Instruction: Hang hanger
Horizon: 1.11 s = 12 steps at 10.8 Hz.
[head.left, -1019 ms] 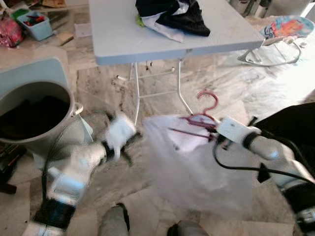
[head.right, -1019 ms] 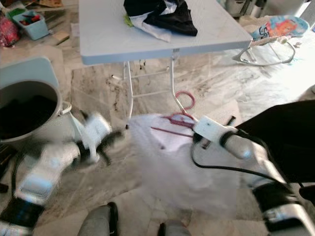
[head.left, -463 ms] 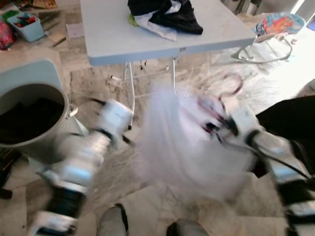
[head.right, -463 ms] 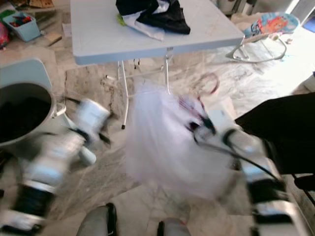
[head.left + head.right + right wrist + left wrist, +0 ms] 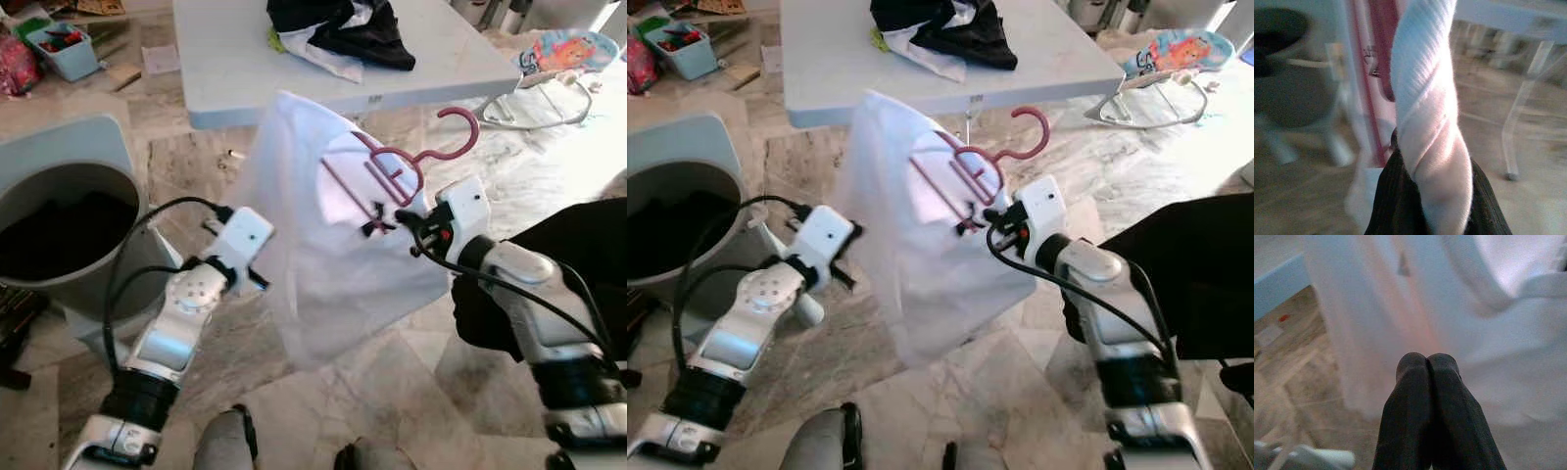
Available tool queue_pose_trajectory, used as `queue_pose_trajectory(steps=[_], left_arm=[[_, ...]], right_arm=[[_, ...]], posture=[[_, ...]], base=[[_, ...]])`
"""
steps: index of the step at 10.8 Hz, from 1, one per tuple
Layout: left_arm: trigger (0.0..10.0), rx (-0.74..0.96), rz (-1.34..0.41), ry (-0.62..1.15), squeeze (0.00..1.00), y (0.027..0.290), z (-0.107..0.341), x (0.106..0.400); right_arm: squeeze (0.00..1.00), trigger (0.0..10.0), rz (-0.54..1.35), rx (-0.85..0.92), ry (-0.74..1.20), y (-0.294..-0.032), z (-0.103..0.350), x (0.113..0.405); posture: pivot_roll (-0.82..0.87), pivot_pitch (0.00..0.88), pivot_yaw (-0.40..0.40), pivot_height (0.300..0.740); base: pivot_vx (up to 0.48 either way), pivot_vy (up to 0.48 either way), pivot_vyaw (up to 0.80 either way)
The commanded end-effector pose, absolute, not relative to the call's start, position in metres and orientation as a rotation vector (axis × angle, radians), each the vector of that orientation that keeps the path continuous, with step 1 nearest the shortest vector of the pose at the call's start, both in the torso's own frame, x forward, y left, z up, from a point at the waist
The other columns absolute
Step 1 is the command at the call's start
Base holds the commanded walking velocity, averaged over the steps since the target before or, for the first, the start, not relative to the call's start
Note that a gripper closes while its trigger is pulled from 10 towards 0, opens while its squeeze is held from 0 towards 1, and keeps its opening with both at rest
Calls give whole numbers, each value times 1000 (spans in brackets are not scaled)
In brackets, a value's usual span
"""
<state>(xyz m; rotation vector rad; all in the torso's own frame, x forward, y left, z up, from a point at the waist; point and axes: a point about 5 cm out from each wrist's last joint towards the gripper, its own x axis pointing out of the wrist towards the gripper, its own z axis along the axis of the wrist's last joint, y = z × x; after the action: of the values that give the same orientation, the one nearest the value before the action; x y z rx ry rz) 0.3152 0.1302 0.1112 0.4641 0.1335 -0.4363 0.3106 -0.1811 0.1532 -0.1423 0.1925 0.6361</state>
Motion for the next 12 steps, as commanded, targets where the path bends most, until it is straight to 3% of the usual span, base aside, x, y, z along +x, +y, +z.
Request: queue_pose_trajectory(steps=[1, 2, 3, 4, 7, 10, 12], left_arm=[[10000, 493, -395, 106, 0, 135, 116, 322], [10000, 480, -359, 63, 0, 135, 123, 327], [10000, 416, -371, 27, 427, 130, 129, 328], [10000, 341, -418, -12, 1000, 118, 132, 322], [10000, 277, -442, -60, 1000, 104, 127, 303], [10000, 291, -436, -57, 1000, 98, 126, 301], [10000, 317, -389, -47, 1000, 107, 126, 309]], right_arm=[[0, 10000, 740, -122, 129, -174, 174, 304], [0, 10000, 797, -135, 133, -174, 178, 298], [0, 10000, 788, -142, 137, -175, 178, 298], [0, 10000, 740, -189, 162, -178, 171, 301], [0, 10000, 585, -221, 144, -175, 161, 319], [0, 10000, 518, -195, 87, -159, 164, 333], [0, 10000, 630, -169, 84, -147, 167, 322]], posture=[[-99, 108, -58, 740], [-99, 108, -58, 740], [-107, 109, -57, 740], [-103, 109, -58, 740], [-96, 113, -58, 740], [-86, 112, -63, 740], [-89, 113, -59, 740]], base=[[0, 0, 0], [0, 0, 0], [0, 0, 0], [0, 0, 0], [0, 0, 0], [0, 0, 0], [0, 0, 0]])
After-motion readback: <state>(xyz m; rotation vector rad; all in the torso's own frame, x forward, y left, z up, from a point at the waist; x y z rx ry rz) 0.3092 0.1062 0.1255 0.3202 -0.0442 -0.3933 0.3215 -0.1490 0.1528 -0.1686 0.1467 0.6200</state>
